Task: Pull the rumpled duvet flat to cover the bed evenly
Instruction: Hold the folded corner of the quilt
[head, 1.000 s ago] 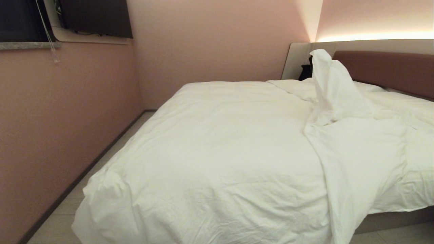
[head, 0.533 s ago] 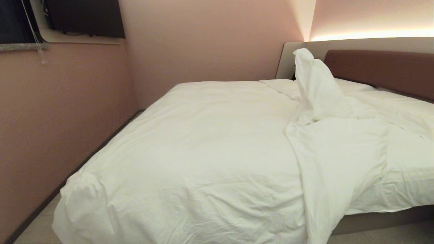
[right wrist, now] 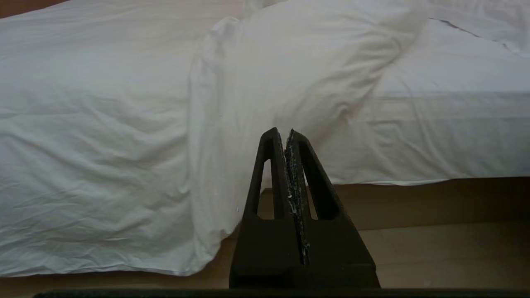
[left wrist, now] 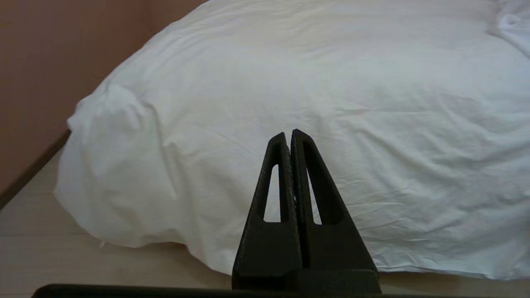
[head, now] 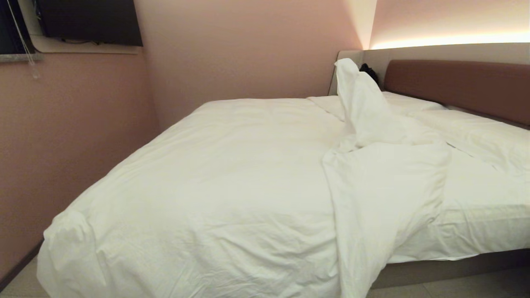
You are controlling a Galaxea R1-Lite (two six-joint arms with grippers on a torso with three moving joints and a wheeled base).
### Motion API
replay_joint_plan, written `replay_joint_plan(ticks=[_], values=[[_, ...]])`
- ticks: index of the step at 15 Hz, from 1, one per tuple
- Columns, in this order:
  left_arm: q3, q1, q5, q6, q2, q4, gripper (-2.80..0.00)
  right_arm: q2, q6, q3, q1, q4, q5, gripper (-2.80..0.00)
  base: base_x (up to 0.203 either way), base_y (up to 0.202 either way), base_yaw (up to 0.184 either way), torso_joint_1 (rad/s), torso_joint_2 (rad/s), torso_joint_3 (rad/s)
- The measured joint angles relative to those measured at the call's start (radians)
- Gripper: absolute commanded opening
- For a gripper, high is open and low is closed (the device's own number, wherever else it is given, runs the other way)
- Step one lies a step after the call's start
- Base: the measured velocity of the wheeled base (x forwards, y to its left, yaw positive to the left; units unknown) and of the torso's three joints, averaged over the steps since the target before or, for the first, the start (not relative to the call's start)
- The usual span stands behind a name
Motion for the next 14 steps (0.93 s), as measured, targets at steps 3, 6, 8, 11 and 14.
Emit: replay_joint_plan(ticks=[3, 6, 8, 11, 14], values=[[0.0, 0.0, 0.001, -0.002, 0.0, 0.0, -2.8, 0.0, 0.0, 0.0, 0.0, 0.0, 0.0, -2.8, 0.0, -0.198, 0.002, 0.003, 0.0, 0.002], [0.0, 0.0, 0.001, -0.002, 0.0, 0.0, -2.8, 0.0, 0.0, 0.0, 0.0, 0.0, 0.0, -2.8, 0.0, -0.196, -0.002, 0.003, 0.0, 0.001], [0.0, 0.0, 0.001, -0.002, 0.0, 0.0, -2.8, 0.0, 0.0, 0.0, 0.0, 0.001, 0.0, -2.8, 0.0, -0.198, 0.0, 0.004, 0.0, 0.002], [0.0, 0.0, 0.0, -0.004, 0.0, -0.001, -2.8, 0.0, 0.0, 0.0, 0.0, 0.0, -0.001, -2.8, 0.0, -0.195, 0.001, 0.003, 0.0, 0.001], [0.0, 0.0, 0.001, -0.004, 0.0, 0.0, -2.8, 0.0, 0.0, 0.0, 0.0, 0.0, 0.0, -2.8, 0.0, -0.193, 0.0, 0.0, 0.0, 0.0]])
